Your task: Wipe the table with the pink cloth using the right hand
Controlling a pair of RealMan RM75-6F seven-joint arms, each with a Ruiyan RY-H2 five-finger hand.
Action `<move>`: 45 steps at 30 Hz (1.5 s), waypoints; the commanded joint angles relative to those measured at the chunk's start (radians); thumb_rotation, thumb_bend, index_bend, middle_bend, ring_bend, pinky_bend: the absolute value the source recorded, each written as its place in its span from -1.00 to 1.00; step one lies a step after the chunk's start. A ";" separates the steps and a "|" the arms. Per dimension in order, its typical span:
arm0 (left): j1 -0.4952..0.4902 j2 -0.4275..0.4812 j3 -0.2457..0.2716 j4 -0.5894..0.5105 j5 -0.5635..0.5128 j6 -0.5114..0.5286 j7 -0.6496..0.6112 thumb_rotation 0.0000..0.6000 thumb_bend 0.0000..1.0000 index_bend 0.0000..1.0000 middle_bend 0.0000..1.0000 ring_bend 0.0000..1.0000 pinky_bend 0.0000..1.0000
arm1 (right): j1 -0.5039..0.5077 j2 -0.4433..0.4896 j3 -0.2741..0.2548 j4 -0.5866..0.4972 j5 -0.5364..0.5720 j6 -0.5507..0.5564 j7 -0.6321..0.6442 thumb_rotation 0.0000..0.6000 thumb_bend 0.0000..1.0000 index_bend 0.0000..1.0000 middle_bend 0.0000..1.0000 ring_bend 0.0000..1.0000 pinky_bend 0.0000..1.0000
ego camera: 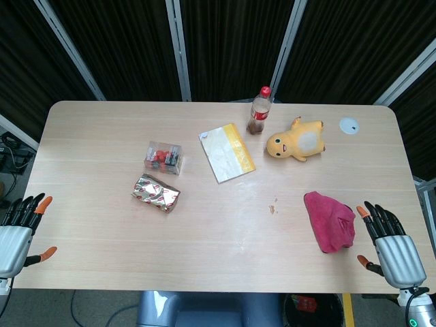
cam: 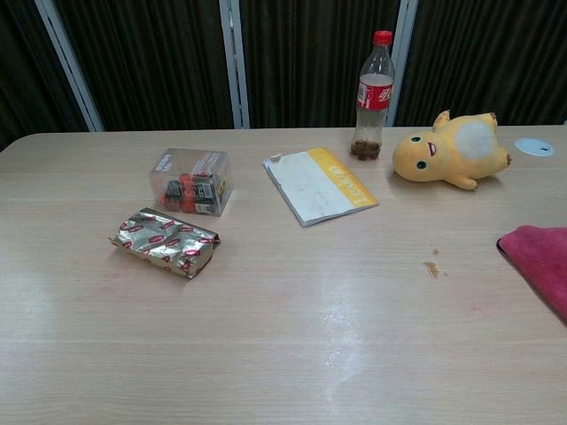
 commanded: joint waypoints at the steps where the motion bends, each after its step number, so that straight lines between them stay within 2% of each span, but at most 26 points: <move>1: 0.000 0.001 0.000 -0.001 -0.002 -0.002 0.000 1.00 -1.00 -1.00 -1.00 -1.00 -1.00 | -0.001 0.001 0.000 -0.003 0.003 -0.002 -0.002 1.00 -1.00 -1.00 -1.00 -1.00 -0.77; 15: -0.002 0.003 0.001 -0.012 -0.018 -0.018 0.011 1.00 -1.00 -1.00 -1.00 -1.00 -1.00 | 0.006 0.023 -0.012 -0.035 0.044 -0.063 -0.025 1.00 -1.00 -1.00 -1.00 -1.00 -0.76; 22: -0.003 0.001 0.003 -0.014 -0.014 -0.019 0.017 1.00 -1.00 -1.00 -1.00 -1.00 -1.00 | 0.025 0.040 -0.010 -0.074 0.138 -0.161 -0.098 1.00 -1.00 -1.00 -1.00 -1.00 -0.76; 25: -0.003 -0.001 0.004 -0.013 -0.014 -0.019 0.022 1.00 -1.00 -1.00 -1.00 -1.00 -1.00 | 0.041 0.038 -0.006 -0.070 0.179 -0.203 -0.184 1.00 -1.00 -1.00 -1.00 -1.00 -0.77; 34: -0.002 -0.003 0.003 -0.011 -0.013 -0.015 0.023 1.00 -1.00 -1.00 -1.00 -1.00 -1.00 | 0.067 -0.022 0.024 -0.056 0.268 -0.236 -0.342 1.00 -1.00 -1.00 -1.00 -1.00 -0.76; 45: -0.003 -0.002 0.001 -0.012 -0.021 -0.020 0.018 1.00 -1.00 -1.00 -1.00 -1.00 -1.00 | 0.080 -0.155 0.074 -0.004 0.399 -0.233 -0.408 1.00 -1.00 -1.00 -1.00 -1.00 -0.77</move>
